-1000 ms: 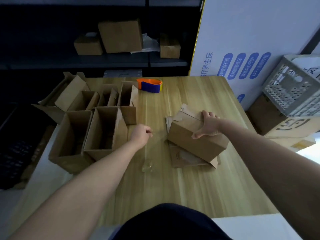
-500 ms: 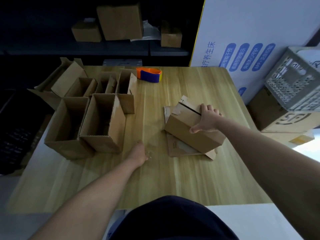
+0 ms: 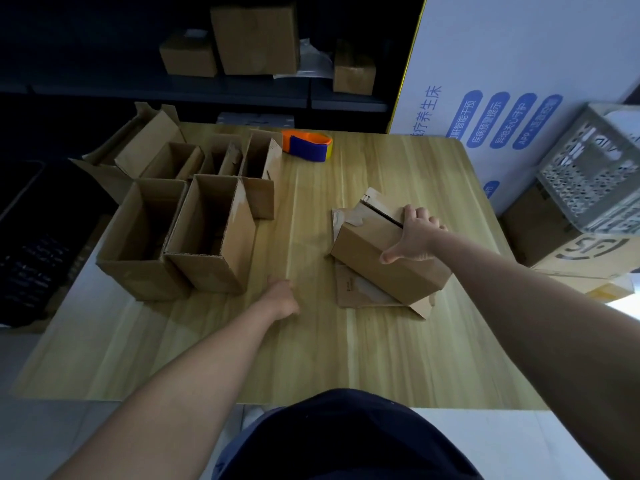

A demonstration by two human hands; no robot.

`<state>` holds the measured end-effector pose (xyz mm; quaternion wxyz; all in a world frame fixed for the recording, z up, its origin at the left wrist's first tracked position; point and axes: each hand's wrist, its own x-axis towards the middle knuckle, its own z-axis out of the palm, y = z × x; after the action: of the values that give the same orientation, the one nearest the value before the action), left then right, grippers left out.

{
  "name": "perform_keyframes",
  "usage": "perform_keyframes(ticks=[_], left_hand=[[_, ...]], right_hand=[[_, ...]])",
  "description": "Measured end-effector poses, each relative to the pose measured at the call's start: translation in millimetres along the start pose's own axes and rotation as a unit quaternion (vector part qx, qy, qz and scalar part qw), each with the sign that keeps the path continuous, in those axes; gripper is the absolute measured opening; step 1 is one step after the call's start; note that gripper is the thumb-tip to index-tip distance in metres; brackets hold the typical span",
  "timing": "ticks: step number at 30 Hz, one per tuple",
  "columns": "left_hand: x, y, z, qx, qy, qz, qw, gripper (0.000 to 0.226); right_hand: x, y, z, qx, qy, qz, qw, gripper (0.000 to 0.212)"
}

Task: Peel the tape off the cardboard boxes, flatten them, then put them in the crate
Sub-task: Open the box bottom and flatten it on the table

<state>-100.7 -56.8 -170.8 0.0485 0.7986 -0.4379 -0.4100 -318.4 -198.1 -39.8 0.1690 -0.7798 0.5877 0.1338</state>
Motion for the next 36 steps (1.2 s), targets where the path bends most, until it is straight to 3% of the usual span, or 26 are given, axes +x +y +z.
perform_keyframes(ticks=[3, 8, 13, 17, 21, 36], left_hand=[[0, -4, -3, 0.012, -0.007, -0.012, 1.0, 0.076], [0, -4, -4, -0.027, 0.083, -0.007, 0.996, 0.023], [0, -6, -1, 0.014, 0.091, -0.023, 0.996, 0.014], [-3, 4, 3, 0.091, 0.099, -0.028, 0.99, 0.054], [-1, 3, 6, 0.073, 0.114, -0.038, 0.99, 0.079], [-11, -7, 7, 0.094, 0.091, 0.002, 0.991, 0.096]], right_hand=[[0, -1, 1, -0.001, 0.002, 0.001, 1.0, 0.123], [0, 0, 2, 0.0, 0.008, -0.003, 1.0, 0.12], [0, 1, 5, -0.002, 0.016, -0.008, 1.0, 0.119], [1, 1, 7, -0.003, 0.019, -0.007, 1.0, 0.119], [1, 1, 7, -0.004, 0.019, -0.008, 1.0, 0.118], [0, -1, 10, -0.003, 0.028, -0.009, 1.0, 0.117]])
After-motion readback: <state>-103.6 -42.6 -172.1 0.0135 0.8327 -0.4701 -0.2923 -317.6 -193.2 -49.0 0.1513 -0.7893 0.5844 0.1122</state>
